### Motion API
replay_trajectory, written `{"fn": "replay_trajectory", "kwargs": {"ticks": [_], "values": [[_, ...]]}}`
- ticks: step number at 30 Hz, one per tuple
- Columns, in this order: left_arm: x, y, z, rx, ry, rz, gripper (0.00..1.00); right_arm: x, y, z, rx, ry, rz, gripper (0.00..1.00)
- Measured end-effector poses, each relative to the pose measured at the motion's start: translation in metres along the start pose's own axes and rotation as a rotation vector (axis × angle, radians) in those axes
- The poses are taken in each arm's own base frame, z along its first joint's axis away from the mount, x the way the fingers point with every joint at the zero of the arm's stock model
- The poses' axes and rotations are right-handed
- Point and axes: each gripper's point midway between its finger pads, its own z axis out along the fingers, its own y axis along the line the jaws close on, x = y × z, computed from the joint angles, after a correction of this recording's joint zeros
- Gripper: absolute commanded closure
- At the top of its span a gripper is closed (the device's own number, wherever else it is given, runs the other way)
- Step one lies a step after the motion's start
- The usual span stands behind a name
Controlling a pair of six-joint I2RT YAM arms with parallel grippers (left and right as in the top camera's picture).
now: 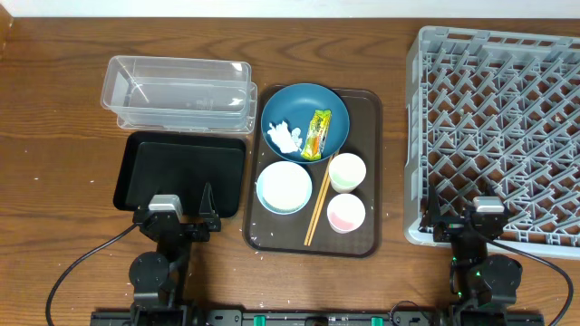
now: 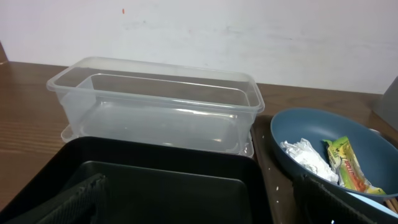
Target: Sort waste into correct bins and load items into the dishwasher rack
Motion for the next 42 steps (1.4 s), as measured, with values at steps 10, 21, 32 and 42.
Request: {"fn": "replay_trajectory", "kwargs": {"ticks": [10,21,32,42], "values": [[0.0,0.0,0.0,0.0,0.0,0.0,0.04,0.0,0.0,0.0,0.0,0.0,0.0,0.01],[0.0,0.0,0.0,0.0,0.0,0.0,0.04,0.0,0.0,0.0,0.0,0.0,0.0,0.01],[0.0,0.0,0.0,0.0,0.0,0.0,0.04,0.0,0.0,0.0,0.0,0.0,0.0,0.01],[0.012,0.002,0.0,-0.018,0.082,-0.138,0.04,-0.003,0.0,0.0,-0.003,-0.013,0.119,0.01]]}}
